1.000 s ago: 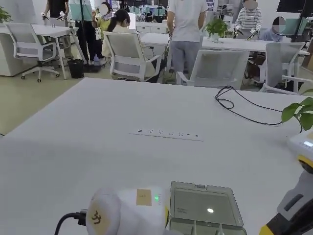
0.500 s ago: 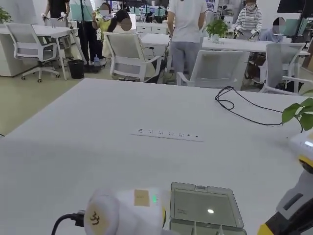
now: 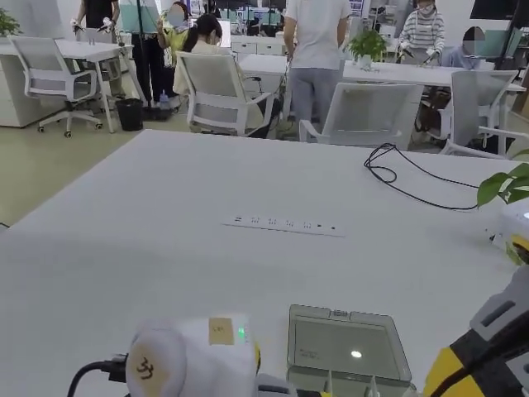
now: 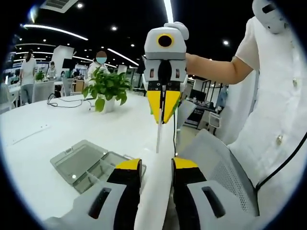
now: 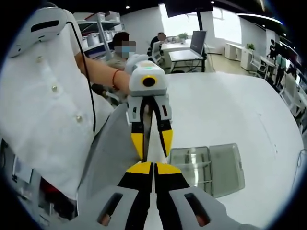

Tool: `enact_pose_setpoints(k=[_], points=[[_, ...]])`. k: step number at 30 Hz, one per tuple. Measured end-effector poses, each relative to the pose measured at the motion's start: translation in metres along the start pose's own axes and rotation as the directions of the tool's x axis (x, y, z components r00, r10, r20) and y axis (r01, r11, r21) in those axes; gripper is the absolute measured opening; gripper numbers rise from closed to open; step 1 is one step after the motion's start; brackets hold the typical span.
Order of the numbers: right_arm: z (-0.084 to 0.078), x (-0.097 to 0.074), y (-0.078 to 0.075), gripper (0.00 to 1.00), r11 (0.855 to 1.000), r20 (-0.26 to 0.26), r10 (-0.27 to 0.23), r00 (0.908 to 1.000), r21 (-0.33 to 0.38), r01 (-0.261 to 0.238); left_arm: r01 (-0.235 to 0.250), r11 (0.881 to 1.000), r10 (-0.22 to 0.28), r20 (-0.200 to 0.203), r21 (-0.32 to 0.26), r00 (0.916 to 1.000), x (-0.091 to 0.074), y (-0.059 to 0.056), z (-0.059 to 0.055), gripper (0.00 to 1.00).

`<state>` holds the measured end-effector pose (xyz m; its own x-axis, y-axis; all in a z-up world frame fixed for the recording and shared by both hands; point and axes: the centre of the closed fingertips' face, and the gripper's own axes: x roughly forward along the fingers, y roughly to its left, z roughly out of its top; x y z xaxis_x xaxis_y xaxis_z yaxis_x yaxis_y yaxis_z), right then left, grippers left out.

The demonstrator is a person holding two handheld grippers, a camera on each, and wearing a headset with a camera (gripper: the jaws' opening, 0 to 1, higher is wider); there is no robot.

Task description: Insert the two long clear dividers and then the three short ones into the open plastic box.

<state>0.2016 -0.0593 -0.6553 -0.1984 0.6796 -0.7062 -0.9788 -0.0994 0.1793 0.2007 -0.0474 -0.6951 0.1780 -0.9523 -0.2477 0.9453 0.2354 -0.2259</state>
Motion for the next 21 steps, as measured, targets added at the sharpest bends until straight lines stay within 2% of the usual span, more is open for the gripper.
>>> enact_pose_setpoints(k=[3, 7, 11, 14, 21], points=[[-0.001, -0.001, -0.007, 0.03, 1.000, -0.002, -0.028, 0.9996, 0.005, 0.028, -0.032, 0.999, 0.032, -0.010, 0.005, 0.9994, -0.005, 0.007, -0.004, 0.29], [-0.003, 0.000, -0.016, 0.03, 0.999, -0.008, -0.054, 0.9985, 0.006, 0.054, -0.055, 0.999, 0.055, -0.016, -0.001, 0.9984, -0.011, 0.013, -0.008, 0.37], [-0.007, 0.000, -0.027, 0.03, 0.997, -0.012, -0.080, 0.9967, 0.008, 0.080, -0.073, 0.997, 0.073, -0.041, 0.008, 0.9965, -0.016, 0.018, -0.015, 0.41], [-0.009, 0.002, -0.036, 0.03, 0.995, -0.023, -0.104, 0.9943, 0.005, 0.104, -0.092, 0.996, 0.092, -0.050, 0.009, 0.9945, -0.020, 0.022, -0.019, 0.49], [-0.017, 0.009, -0.052, 0.03, 0.992, -0.037, -0.122, 0.9918, 0.007, 0.122, -0.120, 0.993, 0.120, -0.070, -0.001, 0.9903, -0.027, 0.029, -0.028, 0.62]])
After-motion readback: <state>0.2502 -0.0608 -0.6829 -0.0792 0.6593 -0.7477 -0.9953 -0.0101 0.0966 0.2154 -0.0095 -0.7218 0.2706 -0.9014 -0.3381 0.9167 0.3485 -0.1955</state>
